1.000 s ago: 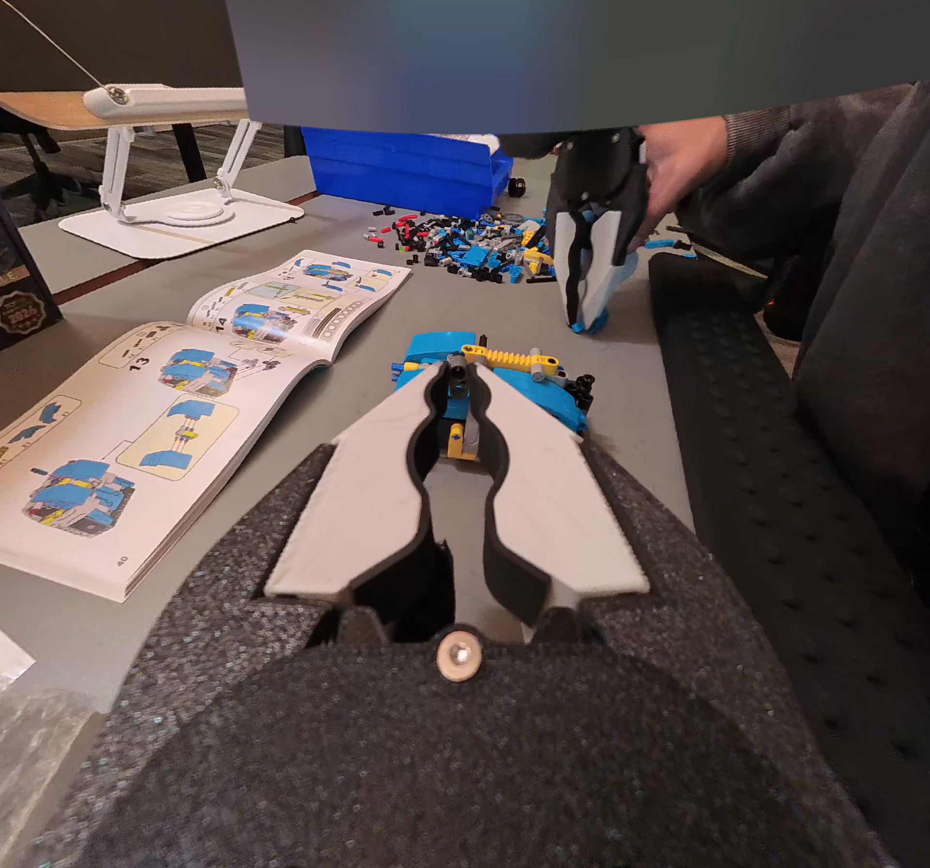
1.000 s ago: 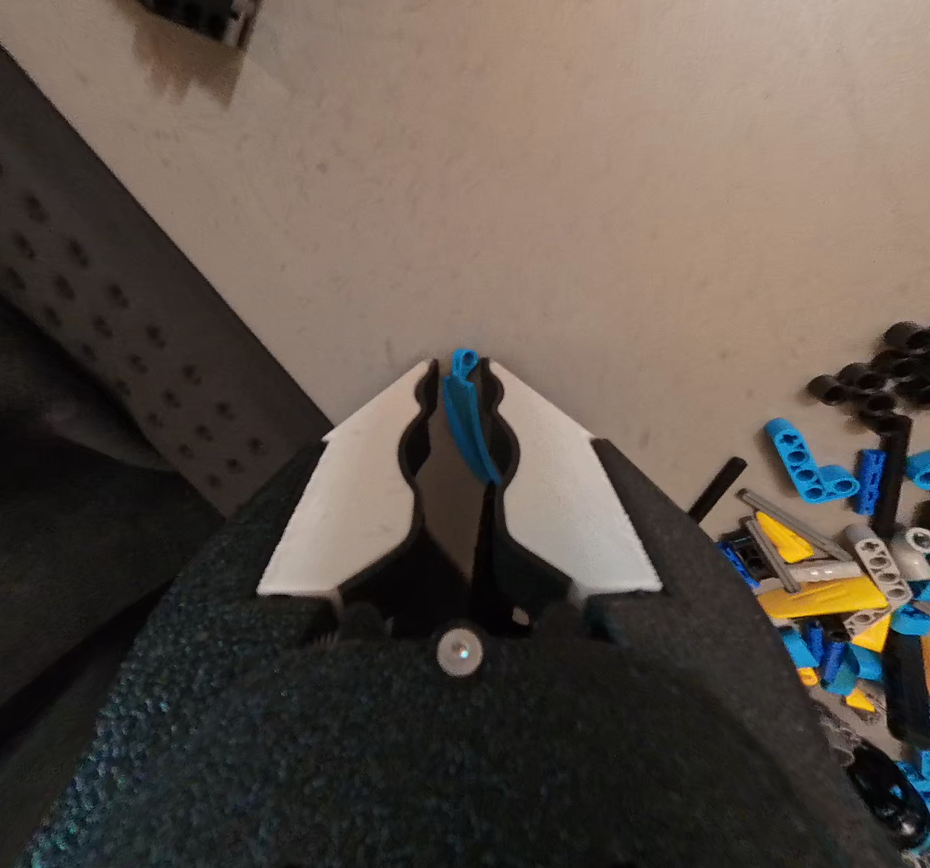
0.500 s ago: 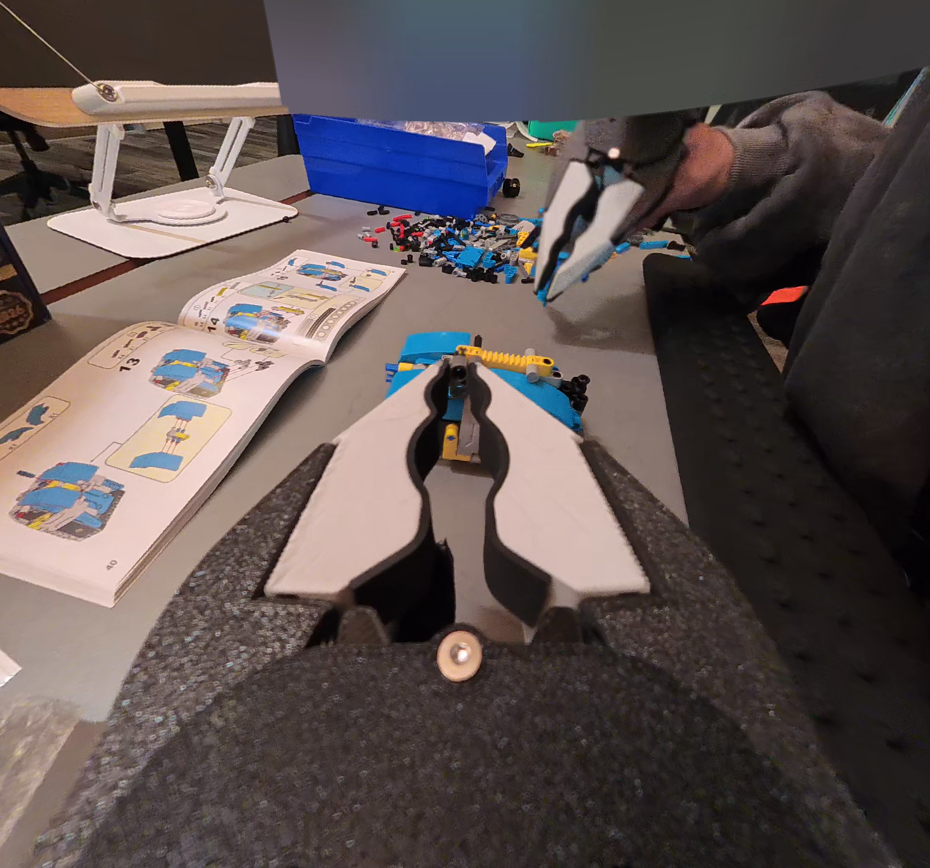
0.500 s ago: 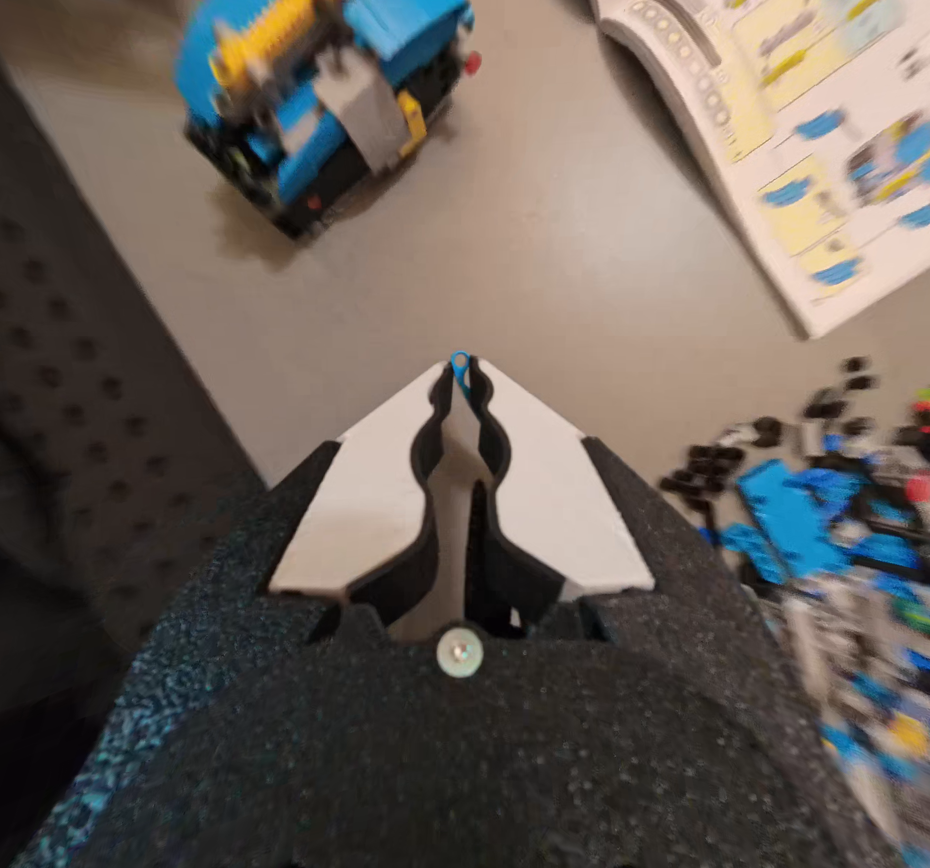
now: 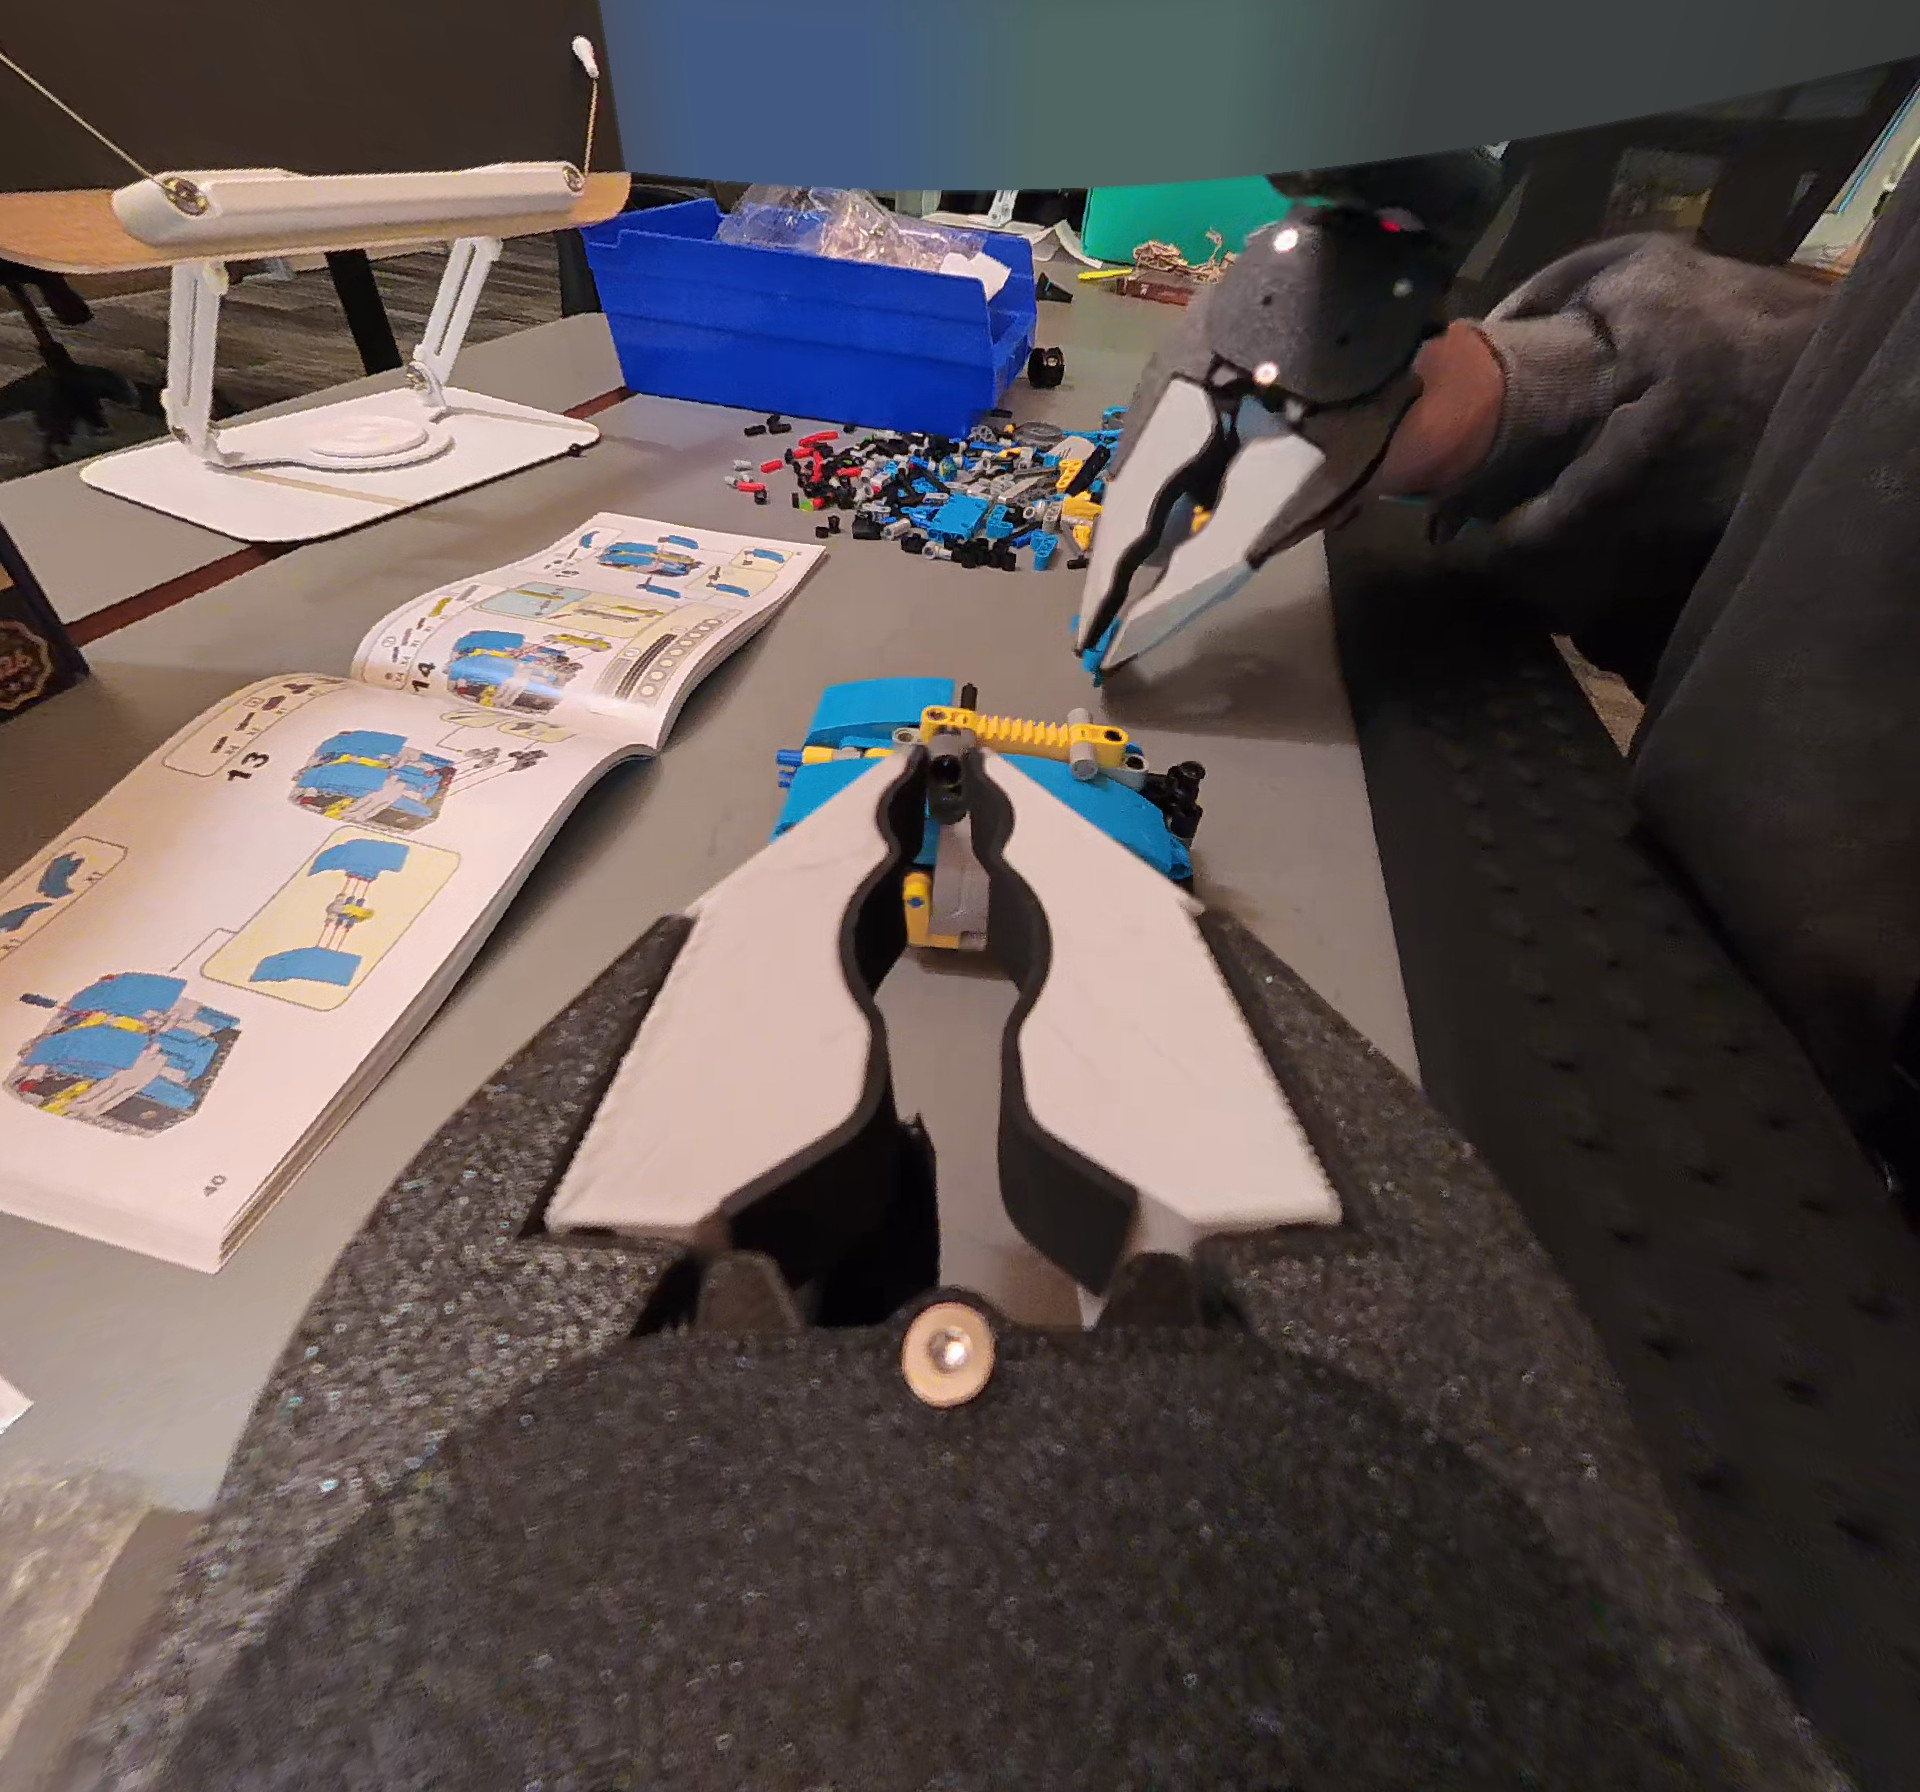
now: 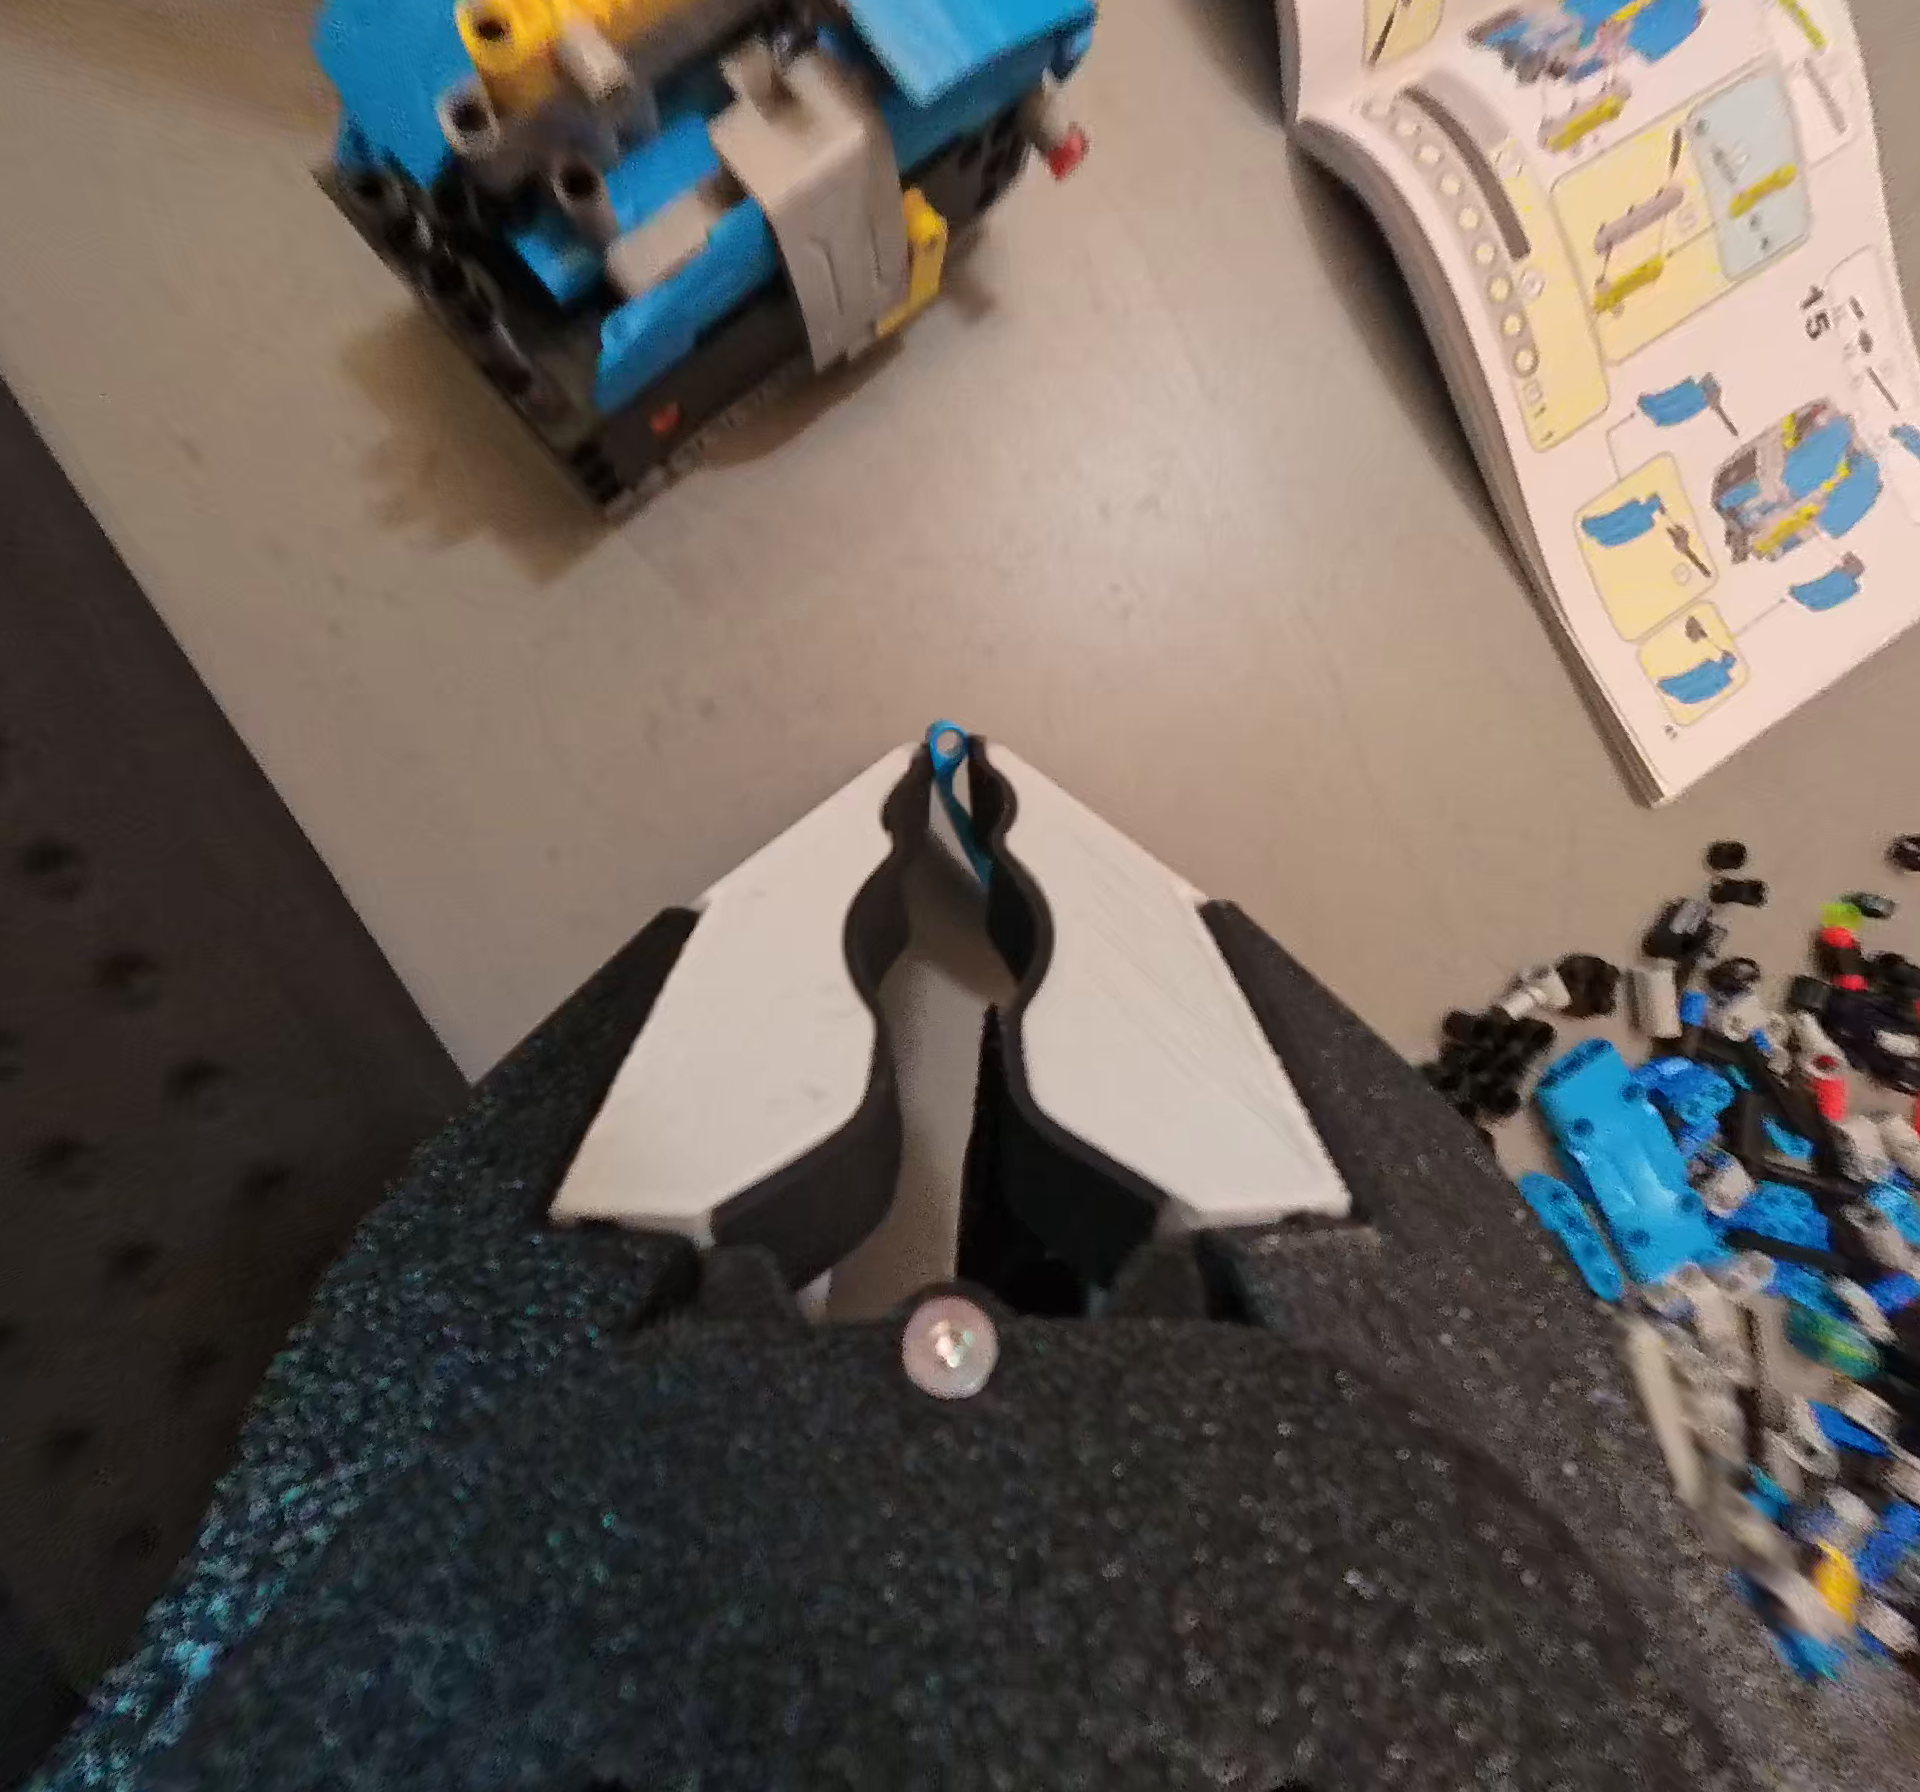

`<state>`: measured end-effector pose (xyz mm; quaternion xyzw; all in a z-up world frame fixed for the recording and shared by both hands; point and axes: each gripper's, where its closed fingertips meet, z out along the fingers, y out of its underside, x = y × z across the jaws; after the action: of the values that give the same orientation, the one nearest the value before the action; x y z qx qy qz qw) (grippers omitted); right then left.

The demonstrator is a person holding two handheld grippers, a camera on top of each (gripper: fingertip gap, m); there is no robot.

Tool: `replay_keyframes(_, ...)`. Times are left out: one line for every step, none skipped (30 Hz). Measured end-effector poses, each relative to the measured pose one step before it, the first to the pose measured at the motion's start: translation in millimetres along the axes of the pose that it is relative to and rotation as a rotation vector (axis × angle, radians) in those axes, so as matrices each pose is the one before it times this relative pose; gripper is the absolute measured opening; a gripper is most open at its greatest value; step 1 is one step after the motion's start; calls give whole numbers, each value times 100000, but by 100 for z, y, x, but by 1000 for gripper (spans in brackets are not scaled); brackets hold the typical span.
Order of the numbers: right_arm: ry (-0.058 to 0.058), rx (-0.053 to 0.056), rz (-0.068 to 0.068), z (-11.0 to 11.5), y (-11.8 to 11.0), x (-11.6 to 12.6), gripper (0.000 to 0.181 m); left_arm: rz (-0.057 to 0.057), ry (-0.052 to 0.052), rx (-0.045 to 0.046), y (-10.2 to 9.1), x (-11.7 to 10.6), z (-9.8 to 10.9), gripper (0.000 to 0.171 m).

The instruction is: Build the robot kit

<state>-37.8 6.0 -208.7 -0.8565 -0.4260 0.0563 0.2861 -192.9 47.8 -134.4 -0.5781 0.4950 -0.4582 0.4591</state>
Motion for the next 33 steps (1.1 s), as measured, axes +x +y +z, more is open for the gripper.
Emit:
replay_keyframes(-2175,5515,4015,-45,-935,-112,7,-624,646,398,-68,152,-17,7)
replay_keyframes(-2567,7947,5053,-67,-1337,-109,6,-1337,1239,1058,-171,212,-18,7)
replay_keyframes(-5207,8982,6228,-59,-1589,-447,7,-2117,1667,1790,-296,248,33,7)
replay_keyframes(-7377,9343,6591,-29,-1694,-765,6,-2490,1940,2151,-381,296,13,7)
replay_keyframes(-8236,9680,6382,16,-1744,-934,6,-2599,2154,2392,-397,385,47,7)
replay_keyframes(-9110,9864,5100,76,-1746,-1167,6,-2547,2786,2559,-421,474,125,7)
replay_keyframes(-9447,9755,2960,177,-1662,-1392,6,-2227,2718,2732,-453,476,156,7)
replay_keyframes(-8237,8971,1607,356,-1465,-1348,6,-1949,1910,3023,-451,397,191,7)
replay_keyframes(-6681,6284,1264,588,-1001,-1149,6,-2094,1890,2777,-385,404,245,7)
replay_keyframes(-3921,2551,854,776,-380,-749,6,-1971,2162,1949,-220,467,279,7)
replay_keyframes(-2078,730,-685,790,-54,-572,6,-1023,1914,1028,-48,503,298,7)
replay_keyframes(-388,-578,-2325,627,150,-446,6,271,1193,241,69,457,315,7)
replay_keyframes(382,-1477,-1978,432,282,-372,6,1014,785,-119,91,396,282,7)
replay_keyframes(1103,-1581,-1234,228,317,-206,6,661,621,-231,80,336,221,7)
replay_keyframes(1065,348,-1534,-39,31,-192,6,-474,307,493,-55,210,112,7)
replay_keyframes(1172,653,-2029,-170,-62,-84,6,-2139,641,913,-110,83,80,6)
replay_keyframes(1454,135,-2338,-176,-78,-19,6,-3115,1268,582,-18,79,108,6)
replay_keyframes(777,-474,-2127,-88,-18,-82,5,-2767,1058,627,18,48,97,6)
replay_keyframes(313,-1367,-1431,13,148,-95,6,-2172,697,443,55,52,98,7)
replay_keyframes(576,-90,-1073,-7,16,-35,5,-1500,579,209,66,50,73,7)
replay_keyframes(80,-216,-439,-24,32,-33,5,-616,268,40,31,29,20,7)
replay_keyframes(164,8,93,-59,-26,55,5,81,-159,110,-27,-18,-20,7)
replay_keyframes(21,648,151,-99,-93,62,5,90,-62,248,-80,2,-37,7)
replay_keyframes(-630,258,1354,-47,-27,28,5,-355,725,664,-99,101,-61,6)
replay_keyframes(327,-584,1097,-12,131,177,5,-1054,1165,926,-131,176,-41,6)
replay_keyframes(925,-37,-282,-2,90,179,5,-1018,595,716,-101,132,-17,6)
replay_keyframes(27,-43,-142,40,54,13,6,-585,381,484,-68,92,-18,6)
replay_keyframes(-747,336,201,9,-54,-126,6,-732,235,234,-30,32,-16,6)
replay_keyframes(-448,220,-468,3,-56,-114,5,-867,-58,-92,20,-52,-11,6)
replay_keyframes(944,-237,-1429,26,41,48,6,-896,111,-70,-1,-42,-1,6)
replay_keyframes(514,-129,-1860,-3,15,-16,5,-1126,431,75,-11,28,-10,7)
replay_keyframes(437,167,-2033,-19,-7,-49,6,-1548,726,217,-27,59,9,7)
replay_keyframes(365,357,-2334,-39,-18,-64,6,-2158,885,288,-54,72,22,7)
